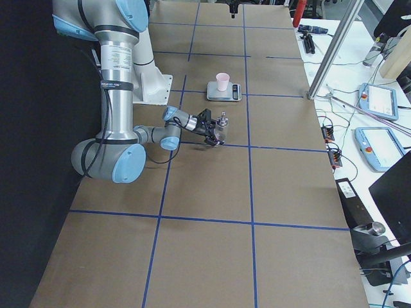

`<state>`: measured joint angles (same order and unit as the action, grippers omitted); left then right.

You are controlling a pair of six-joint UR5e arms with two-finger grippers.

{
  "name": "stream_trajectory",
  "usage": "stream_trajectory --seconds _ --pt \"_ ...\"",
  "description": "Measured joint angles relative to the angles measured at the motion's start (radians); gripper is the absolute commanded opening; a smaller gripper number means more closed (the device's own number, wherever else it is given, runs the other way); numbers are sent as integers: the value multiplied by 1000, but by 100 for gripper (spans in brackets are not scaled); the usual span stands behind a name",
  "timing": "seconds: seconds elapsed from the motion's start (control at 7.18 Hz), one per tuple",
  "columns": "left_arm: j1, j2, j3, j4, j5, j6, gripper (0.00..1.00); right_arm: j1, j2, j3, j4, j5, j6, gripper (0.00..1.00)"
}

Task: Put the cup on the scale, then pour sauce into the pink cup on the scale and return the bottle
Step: 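Lower the bottle with the right gripper back to its spot, then open the right gripper and withdraw it from the bottle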

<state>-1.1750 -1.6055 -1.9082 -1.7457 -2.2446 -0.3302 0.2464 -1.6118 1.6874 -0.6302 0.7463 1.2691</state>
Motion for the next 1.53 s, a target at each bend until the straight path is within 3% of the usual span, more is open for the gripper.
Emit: stream_trajectory --seconds 0.7,1.11,1.53 --pt "0 -2 7 -3 -1 -4 76 -97 -50 21 8 -65 -1 100" --pt "1 -3 15 -3 -1 -2 76 -111 -212 187 15 24 -11 100" --pt "2 -6 37 -8 -1 4 76 -97 -338 216 122 121 -110 100"
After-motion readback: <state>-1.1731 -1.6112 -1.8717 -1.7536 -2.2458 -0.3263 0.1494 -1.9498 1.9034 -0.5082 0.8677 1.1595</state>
